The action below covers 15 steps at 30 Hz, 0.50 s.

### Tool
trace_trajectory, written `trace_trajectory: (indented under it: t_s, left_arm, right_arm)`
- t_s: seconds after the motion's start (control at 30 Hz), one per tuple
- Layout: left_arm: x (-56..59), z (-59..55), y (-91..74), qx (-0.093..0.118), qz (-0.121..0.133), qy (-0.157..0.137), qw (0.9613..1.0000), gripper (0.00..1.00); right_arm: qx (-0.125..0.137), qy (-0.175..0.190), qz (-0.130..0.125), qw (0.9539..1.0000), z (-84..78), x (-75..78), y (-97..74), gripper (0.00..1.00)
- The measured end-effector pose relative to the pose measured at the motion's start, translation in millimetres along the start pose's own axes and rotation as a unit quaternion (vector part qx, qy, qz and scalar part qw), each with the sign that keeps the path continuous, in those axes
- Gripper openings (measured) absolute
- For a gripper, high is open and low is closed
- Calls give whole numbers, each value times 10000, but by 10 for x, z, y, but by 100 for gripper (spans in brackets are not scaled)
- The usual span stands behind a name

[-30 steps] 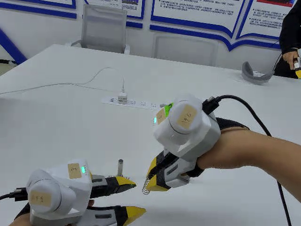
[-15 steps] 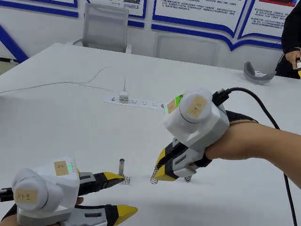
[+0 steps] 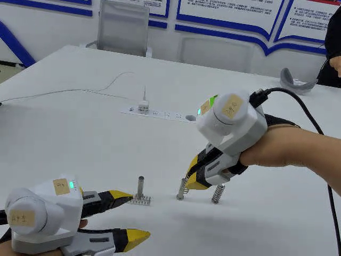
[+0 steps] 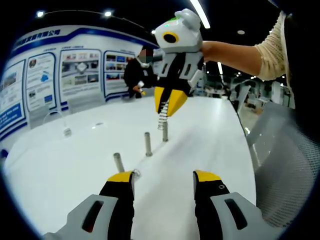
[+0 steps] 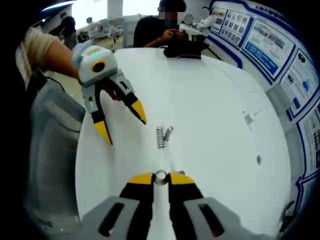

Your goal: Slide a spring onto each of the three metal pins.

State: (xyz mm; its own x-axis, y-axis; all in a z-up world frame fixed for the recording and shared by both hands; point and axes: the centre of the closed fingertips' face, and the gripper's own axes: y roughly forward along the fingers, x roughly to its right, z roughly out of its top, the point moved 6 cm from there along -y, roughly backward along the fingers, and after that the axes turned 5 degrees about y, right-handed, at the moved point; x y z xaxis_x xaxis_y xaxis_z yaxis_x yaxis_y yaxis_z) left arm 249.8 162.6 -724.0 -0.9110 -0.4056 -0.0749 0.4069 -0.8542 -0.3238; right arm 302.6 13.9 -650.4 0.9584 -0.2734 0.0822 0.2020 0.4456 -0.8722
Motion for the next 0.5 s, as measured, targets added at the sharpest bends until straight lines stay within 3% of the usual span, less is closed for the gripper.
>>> trace_trajectory:
  t_s: [0.5]
  left_arm:
    - [-24, -45, -22, -24, 55, -87, 9999, 51]
  right_arm:
    - [-102, 145, -225, 9996, -28, 260, 62, 12]
